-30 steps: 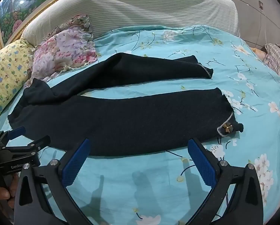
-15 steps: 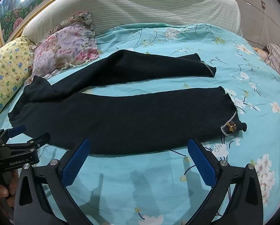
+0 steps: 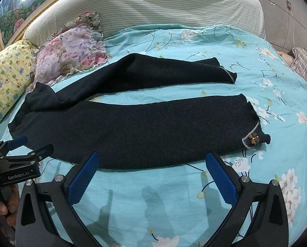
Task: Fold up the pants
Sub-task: 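Move both grippers toward the cuffs of the black pants, then grasp the buttoned cuff with the right gripper while the left gripper grasps the other cuff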
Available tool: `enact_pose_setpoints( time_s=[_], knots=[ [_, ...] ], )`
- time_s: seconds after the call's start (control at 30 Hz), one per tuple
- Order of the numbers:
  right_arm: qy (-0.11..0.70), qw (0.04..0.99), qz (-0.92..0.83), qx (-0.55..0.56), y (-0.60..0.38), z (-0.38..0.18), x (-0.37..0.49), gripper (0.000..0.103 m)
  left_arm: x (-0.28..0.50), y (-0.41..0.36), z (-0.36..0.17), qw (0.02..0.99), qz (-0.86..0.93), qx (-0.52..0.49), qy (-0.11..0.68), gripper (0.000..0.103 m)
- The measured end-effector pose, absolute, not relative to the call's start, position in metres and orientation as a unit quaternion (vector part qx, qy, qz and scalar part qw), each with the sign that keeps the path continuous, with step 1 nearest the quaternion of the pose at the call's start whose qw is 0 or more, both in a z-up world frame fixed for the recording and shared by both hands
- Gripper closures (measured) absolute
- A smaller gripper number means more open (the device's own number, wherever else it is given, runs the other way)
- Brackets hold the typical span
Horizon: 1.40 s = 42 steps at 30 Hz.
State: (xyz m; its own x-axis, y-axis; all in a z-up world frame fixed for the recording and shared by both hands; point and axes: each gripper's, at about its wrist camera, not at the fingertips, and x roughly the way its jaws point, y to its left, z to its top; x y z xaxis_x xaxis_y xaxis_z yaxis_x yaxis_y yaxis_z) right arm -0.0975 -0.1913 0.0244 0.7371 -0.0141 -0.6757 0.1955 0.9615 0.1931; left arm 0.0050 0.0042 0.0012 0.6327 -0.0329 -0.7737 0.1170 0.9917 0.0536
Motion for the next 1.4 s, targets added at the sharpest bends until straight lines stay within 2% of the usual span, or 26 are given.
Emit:
enact_pose_setpoints(
  time_s=[0.97, 1.4],
  knots=[
    [0.362, 0.922, -0.053, 0.125, -0.187, 0.027, -0.098, 0.000, 0.005, 0.004, 0.002, 0.905, -0.054, 0.043, 0.420, 0.002],
    [0.347, 0.922, -0.056, 0.160, -0.215, 0.056, -0.084, 0.000, 0.038, -0.010, 0.035, 0.910, -0.076, 0.089, 0.397, 0.002]
  ],
)
